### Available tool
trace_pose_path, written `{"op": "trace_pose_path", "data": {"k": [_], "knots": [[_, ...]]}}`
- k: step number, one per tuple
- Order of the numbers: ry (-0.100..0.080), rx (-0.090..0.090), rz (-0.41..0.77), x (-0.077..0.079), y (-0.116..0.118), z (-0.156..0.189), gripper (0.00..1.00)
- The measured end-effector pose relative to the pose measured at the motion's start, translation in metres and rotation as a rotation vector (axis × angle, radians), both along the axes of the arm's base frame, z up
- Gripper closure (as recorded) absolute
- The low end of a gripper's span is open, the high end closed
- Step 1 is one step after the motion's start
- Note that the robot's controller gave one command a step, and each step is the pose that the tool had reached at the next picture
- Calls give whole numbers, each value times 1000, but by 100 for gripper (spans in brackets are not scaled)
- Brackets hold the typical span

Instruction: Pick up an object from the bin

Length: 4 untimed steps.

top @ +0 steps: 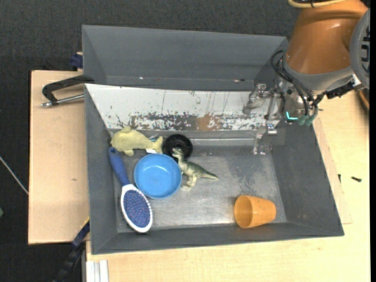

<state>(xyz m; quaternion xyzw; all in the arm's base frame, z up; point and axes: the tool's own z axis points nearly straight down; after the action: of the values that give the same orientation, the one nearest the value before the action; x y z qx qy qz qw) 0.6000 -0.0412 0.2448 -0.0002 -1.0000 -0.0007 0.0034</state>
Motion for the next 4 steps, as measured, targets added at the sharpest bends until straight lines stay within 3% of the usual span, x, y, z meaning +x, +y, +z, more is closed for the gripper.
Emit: {"op": "trace_pose_path", "data": {"k": [1,2,3,4], "knots": [[-14,1,-43,-12,80,-174,0],[-14,4,23,-23,208,-143,0],[-13,1,34,-15,199,-143,0],[-13,2,334,-18,218,-158,0]]}}
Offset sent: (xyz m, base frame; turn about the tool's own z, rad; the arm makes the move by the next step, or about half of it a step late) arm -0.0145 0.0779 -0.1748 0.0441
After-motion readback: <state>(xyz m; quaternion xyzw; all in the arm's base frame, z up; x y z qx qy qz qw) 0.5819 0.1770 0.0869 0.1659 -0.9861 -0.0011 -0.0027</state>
